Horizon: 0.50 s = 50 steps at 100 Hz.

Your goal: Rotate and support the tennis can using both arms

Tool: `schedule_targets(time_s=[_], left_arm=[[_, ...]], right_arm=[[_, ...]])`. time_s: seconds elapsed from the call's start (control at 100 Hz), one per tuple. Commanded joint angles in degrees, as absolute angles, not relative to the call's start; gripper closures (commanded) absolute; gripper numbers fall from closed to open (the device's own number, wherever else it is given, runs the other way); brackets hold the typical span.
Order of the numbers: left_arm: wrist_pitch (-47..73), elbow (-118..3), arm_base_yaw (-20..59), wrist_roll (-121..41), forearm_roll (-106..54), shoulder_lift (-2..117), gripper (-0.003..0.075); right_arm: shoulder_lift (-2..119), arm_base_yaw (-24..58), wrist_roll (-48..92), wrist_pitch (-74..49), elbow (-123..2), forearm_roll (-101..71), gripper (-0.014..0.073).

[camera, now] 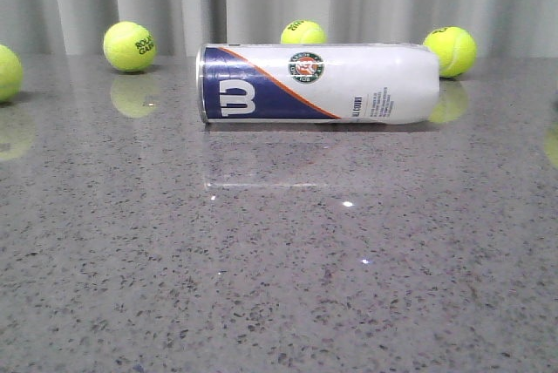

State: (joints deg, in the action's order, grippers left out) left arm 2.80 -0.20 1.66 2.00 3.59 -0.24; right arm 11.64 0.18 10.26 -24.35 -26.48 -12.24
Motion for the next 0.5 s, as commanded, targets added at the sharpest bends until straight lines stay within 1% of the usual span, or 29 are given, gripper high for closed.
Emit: schedule_targets(time_s=[0.0,0.24,0.35,0.49], left_arm=[[-1.9,2.5,1.4,2.5,3.2,-2.5,0.0741],[-2.4,2.5,1.4,2.5,3.2,-2.5,0.0741],[-4.8,2.5,1.4,2.5,3.0,-2.5,0.0741],[-5.3,1.2,1.4,2.5,-0.8,-2.5,0.0741]], right_arm=[[12.2,-0.2,10.5,-20.3,-27.9,-12.9,0.0662],[12.2,-0.2,10.5,-20.3,-27.9,-12.9,0.0662],[12.2,-0.2,10.5,-20.3,-27.9,-12.9,0.0662],[12.2,-0.2,10.5,-20.3,-27.9,-12.9,0.0662]])
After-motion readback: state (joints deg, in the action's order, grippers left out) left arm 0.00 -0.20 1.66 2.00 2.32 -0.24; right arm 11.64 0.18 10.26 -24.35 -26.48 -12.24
